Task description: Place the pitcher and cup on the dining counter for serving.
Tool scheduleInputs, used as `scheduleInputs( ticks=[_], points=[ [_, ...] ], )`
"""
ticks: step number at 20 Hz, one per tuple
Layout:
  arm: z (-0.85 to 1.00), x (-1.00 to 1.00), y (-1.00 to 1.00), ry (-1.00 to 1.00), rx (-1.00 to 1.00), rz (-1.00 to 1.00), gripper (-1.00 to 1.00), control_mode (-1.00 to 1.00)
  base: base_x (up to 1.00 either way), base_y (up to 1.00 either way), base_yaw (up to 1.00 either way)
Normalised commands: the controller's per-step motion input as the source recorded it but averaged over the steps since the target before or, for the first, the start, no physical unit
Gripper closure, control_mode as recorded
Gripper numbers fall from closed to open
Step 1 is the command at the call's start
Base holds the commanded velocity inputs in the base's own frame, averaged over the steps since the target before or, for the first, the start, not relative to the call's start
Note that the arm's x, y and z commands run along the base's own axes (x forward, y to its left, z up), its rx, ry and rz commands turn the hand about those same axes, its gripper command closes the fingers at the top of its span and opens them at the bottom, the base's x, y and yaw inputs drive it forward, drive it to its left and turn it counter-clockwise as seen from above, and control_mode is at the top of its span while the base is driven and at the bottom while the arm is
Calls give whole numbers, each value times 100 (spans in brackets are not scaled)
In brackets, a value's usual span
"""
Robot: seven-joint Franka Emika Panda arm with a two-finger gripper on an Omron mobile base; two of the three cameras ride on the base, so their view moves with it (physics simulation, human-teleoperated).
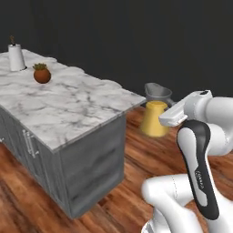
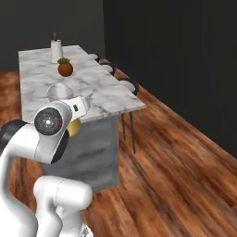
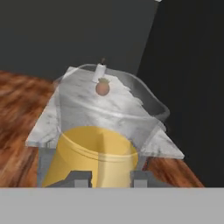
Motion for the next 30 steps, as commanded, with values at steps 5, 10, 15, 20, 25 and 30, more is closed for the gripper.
scheduleInputs(
  ticks=[5, 10, 15, 20, 25, 30],
  points=[
    [0, 0, 0, 0, 0, 0, 100, 100, 100, -49, 30],
    [0, 0, 0, 0, 0, 0, 100, 100, 100, -50, 36],
    [0, 0, 0, 0, 0, 0, 100, 100, 84, -46, 51],
    [-1, 17, 0, 1, 0, 9, 100, -100, 54, -21, 41],
    [-11, 94, 25, 22, 0, 23, 100, -100, 0, 0, 0],
    [-20, 100, 14, 33, 0, 24, 100, -100, 0, 0, 0]
  ],
)
